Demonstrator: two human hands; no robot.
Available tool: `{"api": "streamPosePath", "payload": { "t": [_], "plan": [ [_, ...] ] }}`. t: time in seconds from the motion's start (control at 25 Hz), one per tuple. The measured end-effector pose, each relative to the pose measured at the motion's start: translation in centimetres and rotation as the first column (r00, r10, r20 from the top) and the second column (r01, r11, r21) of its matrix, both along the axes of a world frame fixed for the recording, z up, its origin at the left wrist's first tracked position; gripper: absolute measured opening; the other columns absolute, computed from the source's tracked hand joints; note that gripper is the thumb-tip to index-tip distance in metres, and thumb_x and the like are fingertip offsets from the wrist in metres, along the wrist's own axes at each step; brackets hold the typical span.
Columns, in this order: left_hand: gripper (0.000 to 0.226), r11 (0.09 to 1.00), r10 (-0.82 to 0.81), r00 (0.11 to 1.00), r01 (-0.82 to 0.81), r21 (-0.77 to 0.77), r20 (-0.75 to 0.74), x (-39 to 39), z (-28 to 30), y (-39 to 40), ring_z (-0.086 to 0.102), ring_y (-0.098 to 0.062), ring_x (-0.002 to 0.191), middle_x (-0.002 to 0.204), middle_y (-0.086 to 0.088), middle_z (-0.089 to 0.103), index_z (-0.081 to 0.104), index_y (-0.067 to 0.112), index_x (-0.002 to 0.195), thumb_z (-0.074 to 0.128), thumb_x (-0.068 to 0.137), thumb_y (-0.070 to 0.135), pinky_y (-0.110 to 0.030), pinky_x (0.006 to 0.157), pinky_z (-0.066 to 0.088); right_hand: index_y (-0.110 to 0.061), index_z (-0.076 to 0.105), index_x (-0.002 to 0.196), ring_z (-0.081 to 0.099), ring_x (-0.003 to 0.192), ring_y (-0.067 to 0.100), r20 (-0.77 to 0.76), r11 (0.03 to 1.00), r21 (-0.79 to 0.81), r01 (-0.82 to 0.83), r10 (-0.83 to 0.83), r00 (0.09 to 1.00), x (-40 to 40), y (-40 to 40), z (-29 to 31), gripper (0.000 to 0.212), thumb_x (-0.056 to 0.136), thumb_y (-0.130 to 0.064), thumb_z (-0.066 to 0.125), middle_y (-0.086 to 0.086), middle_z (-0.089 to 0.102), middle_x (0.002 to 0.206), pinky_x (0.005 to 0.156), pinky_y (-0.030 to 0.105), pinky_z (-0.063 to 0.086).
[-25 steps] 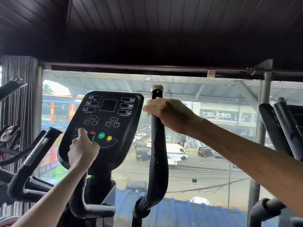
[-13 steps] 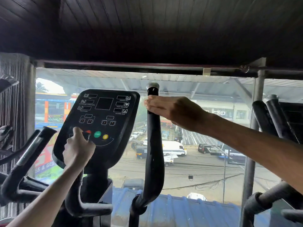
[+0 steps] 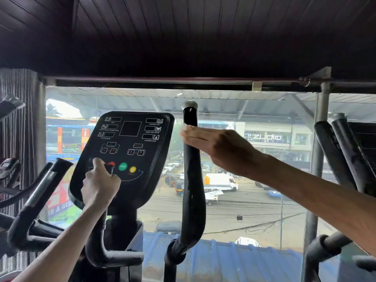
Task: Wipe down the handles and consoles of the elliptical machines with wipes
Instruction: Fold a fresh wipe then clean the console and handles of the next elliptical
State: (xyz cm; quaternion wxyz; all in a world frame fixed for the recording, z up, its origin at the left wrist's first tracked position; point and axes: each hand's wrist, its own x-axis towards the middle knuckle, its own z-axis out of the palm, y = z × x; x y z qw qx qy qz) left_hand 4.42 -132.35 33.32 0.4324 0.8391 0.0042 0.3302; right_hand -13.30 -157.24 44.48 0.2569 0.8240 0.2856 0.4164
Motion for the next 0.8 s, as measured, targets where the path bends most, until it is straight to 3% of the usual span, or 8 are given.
{"api": "streamPosePath", "payload": {
  "t": [0.16, 0.28, 0.44, 0.6, 0.72, 0.8],
  "plan": [
    [0.032, 1.000, -0.007, 1.000, 0.007, -0.002, 0.008, -0.2, -0.1, 0.0, 0.048, -0.033, 0.074, 0.079, -0.010, 0.047, 0.041, 0.013, 0.108, 0.058, 0.082, 0.004, -0.042, 0.066, 0.041, 0.006, 0.059, 0.132, 0.058, 0.128, 0.035, 0.079, 0.998, -0.015, 0.063, -0.061, 0.995, -0.5, 0.2, 0.6, 0.064, 0.078, 0.018, 0.028, 0.022, 0.060, 0.137, 0.086, 0.048, 0.061],
    [0.032, 1.000, -0.009, 1.000, 0.009, -0.004, 0.001, -0.2, 0.0, 0.1, 0.047, -0.032, 0.074, 0.077, -0.008, 0.044, 0.042, 0.012, 0.110, 0.058, 0.083, 0.005, -0.042, 0.065, 0.040, 0.008, 0.065, 0.123, 0.059, 0.126, 0.037, 0.034, 0.998, -0.017, 0.060, -0.059, 0.998, 0.0, 1.8, -0.6, 0.064, 0.085, 0.001, 0.013, 0.023, 0.065, 0.129, 0.079, 0.049, 0.062],
    [0.032, 1.000, -0.020, 1.000, 0.021, -0.013, 0.018, 0.1, -0.2, 0.1, 0.049, -0.033, 0.074, 0.082, -0.013, 0.050, 0.043, 0.012, 0.109, 0.058, 0.082, 0.004, -0.042, 0.065, 0.043, 0.005, 0.063, 0.129, 0.059, 0.128, 0.032, 0.061, 0.998, -0.063, 0.002, 0.002, 0.998, -2.2, 0.2, -2.0, 0.058, 0.089, 0.006, 0.020, 0.020, 0.062, 0.135, 0.087, 0.045, 0.061],
    [0.032, 1.000, -0.014, 1.000, 0.014, -0.013, 0.012, 0.1, -0.3, 0.1, 0.048, -0.034, 0.076, 0.083, -0.013, 0.049, 0.042, 0.013, 0.109, 0.058, 0.082, 0.006, -0.043, 0.067, 0.042, 0.004, 0.062, 0.129, 0.057, 0.129, 0.034, 0.077, 0.997, 0.055, 0.044, -0.049, 0.996, -1.2, 0.6, -0.7, 0.060, 0.077, 0.020, 0.037, 0.020, 0.061, 0.136, 0.095, 0.041, 0.055],
    [0.033, 1.000, -0.020, 1.000, 0.020, -0.007, -0.013, 0.1, -0.2, 0.2, 0.053, -0.040, 0.084, 0.087, -0.014, 0.049, 0.041, 0.014, 0.110, 0.058, 0.082, 0.008, -0.044, 0.069, 0.041, 0.004, 0.064, 0.125, 0.056, 0.131, 0.034, 0.038, 0.999, 0.045, 0.024, -0.026, 0.999, -0.5, 2.0, -2.2, 0.059, 0.088, 0.004, 0.019, 0.020, 0.062, 0.134, 0.090, 0.045, 0.060],
    [0.034, 1.000, -0.015, 1.000, 0.015, -0.013, -0.007, 0.3, -0.2, 0.2, 0.057, -0.043, 0.088, 0.086, -0.014, 0.048, 0.042, 0.014, 0.111, 0.058, 0.082, 0.008, -0.044, 0.069, 0.042, 0.004, 0.064, 0.127, 0.055, 0.132, 0.032, 0.033, 1.000, 0.013, -0.012, 0.011, 0.999, -1.6, 1.5, -3.4, 0.061, 0.095, 0.006, 0.012, 0.019, 0.061, 0.136, 0.093, 0.042, 0.059]
  ]
}}
